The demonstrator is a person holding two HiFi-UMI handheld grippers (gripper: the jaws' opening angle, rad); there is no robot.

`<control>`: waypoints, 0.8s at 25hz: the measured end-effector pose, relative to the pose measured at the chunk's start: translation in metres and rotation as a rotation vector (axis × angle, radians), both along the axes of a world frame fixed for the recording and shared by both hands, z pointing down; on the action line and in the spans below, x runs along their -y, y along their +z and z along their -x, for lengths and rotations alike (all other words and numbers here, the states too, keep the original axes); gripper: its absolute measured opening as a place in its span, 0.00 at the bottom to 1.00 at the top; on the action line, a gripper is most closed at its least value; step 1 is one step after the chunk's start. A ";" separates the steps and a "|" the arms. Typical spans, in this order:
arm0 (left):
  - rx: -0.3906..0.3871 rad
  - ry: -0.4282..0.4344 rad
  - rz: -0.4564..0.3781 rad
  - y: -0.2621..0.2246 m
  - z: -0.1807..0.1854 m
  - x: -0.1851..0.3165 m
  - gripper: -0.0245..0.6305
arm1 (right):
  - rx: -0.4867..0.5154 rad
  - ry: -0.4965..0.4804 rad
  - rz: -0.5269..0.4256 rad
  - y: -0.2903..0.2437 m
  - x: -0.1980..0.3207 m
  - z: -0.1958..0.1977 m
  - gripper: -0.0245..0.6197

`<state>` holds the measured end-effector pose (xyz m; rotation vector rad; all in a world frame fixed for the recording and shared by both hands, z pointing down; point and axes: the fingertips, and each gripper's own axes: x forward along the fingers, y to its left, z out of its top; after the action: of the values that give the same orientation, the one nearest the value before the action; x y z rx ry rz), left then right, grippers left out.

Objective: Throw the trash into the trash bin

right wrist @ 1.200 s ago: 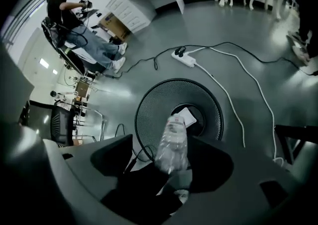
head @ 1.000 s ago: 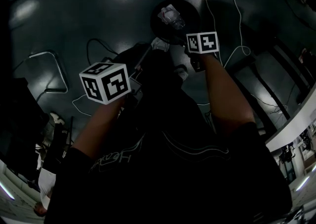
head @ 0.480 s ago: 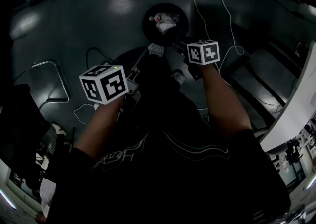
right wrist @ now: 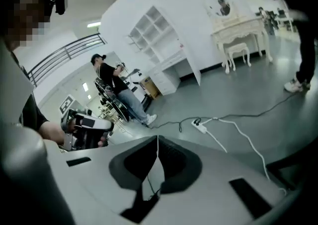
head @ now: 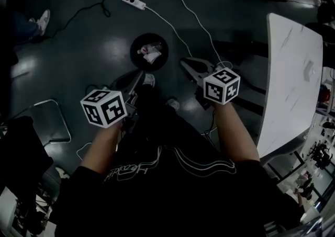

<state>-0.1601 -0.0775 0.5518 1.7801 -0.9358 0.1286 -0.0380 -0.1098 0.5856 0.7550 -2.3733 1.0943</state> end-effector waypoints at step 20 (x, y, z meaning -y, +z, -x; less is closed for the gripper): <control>-0.197 0.617 -0.621 -0.333 -0.284 -0.092 0.05 | -0.102 0.348 -0.643 -0.347 -0.164 -0.253 0.10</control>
<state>0.1236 0.0149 0.2190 2.5645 -0.2592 0.0507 0.2152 0.0540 0.2391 1.4419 -2.5719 0.3606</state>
